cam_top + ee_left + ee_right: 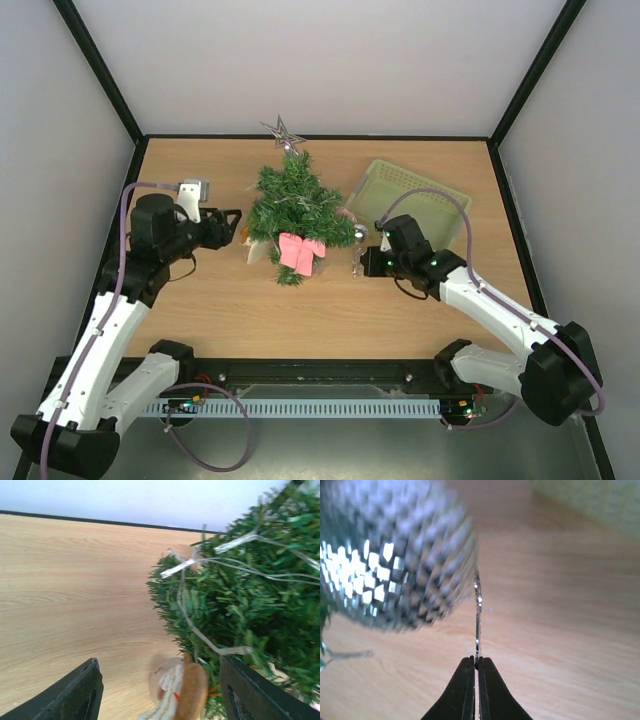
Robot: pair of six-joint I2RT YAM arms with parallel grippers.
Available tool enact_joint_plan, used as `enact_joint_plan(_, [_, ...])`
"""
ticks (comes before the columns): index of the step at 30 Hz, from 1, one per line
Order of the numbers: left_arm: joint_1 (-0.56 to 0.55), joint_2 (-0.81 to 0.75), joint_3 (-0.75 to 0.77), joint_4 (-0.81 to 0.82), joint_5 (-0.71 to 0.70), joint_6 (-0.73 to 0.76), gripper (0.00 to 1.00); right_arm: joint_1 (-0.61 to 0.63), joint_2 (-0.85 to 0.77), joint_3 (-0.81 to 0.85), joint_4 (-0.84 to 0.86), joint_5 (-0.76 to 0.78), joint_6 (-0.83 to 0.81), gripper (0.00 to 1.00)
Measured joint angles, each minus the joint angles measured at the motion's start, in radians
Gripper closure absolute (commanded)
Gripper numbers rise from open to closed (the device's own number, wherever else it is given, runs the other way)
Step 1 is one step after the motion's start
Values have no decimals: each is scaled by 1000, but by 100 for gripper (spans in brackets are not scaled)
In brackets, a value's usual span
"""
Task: Decorate the small christmas tree
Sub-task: Move the storage box to the center of the board, then place the decoration item on the Christmas tree.
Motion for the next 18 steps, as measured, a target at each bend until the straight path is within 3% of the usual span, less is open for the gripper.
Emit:
enact_joint_plan(4, [42, 36, -23, 18, -23, -60, 43, 41, -3, -34, 21, -21, 48, 98])
enact_joint_plan(10, [150, 142, -125, 123, 68, -167, 50, 41, -50, -50, 28, 27, 61, 98])
enact_joint_plan(18, [157, 241, -331, 365, 205, -338, 61, 41, -126, -64, 22, 77, 50, 98])
